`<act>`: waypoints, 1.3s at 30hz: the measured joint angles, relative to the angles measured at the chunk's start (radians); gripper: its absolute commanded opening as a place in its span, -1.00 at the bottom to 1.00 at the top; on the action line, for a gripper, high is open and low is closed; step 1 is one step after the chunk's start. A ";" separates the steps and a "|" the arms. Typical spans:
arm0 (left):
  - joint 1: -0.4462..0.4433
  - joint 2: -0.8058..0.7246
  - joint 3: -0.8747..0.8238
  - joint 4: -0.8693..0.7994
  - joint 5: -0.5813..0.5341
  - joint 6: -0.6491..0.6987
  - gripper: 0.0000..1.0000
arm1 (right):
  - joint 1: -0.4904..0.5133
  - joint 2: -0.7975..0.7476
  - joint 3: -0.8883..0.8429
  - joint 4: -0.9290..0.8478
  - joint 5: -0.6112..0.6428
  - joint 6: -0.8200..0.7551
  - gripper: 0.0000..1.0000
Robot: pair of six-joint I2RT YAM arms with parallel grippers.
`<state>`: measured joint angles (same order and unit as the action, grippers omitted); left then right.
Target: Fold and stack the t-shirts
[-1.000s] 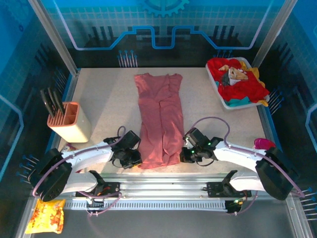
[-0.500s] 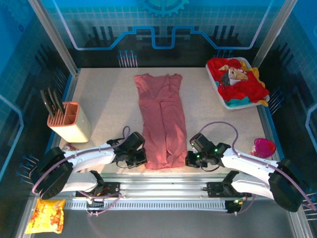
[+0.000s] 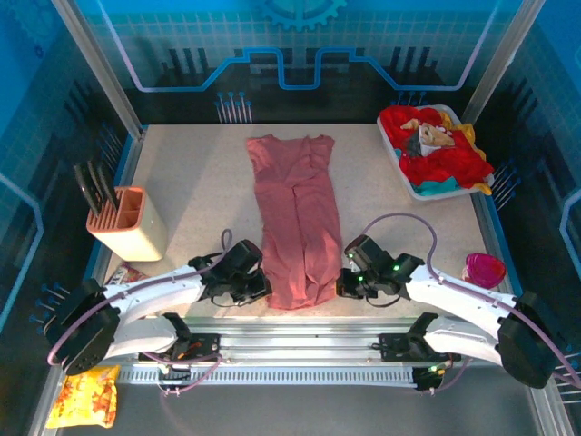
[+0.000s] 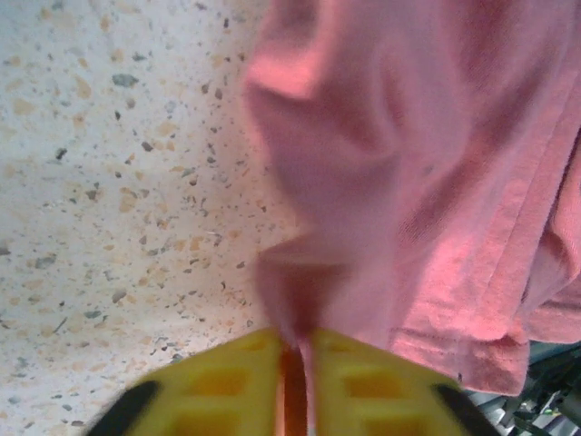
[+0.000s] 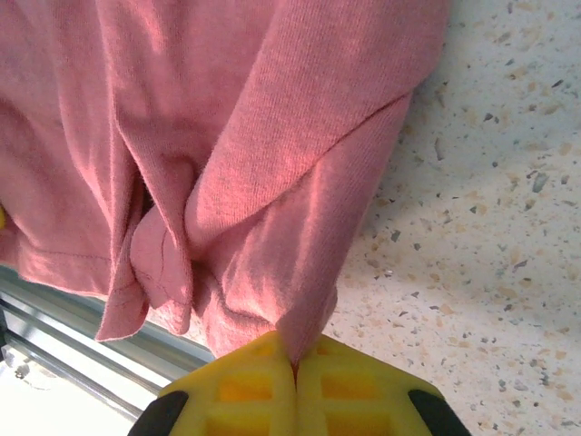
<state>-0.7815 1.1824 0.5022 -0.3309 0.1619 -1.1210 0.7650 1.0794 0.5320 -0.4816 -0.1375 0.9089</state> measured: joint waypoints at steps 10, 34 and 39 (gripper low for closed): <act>0.000 0.027 -0.030 0.008 0.004 -0.006 -0.23 | 0.000 0.004 -0.001 0.000 -0.001 -0.004 -1.00; -0.024 0.087 -0.026 0.031 -0.004 -0.026 -0.28 | -0.007 0.008 -0.015 0.003 -0.003 -0.009 -1.00; -0.027 0.091 -0.026 0.040 -0.003 -0.026 -0.31 | -0.007 0.008 -0.016 0.002 -0.004 -0.011 -1.00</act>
<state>-0.8082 1.2732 0.4763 -0.2913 0.1585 -1.1465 0.7578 1.0874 0.5159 -0.4793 -0.1417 0.8974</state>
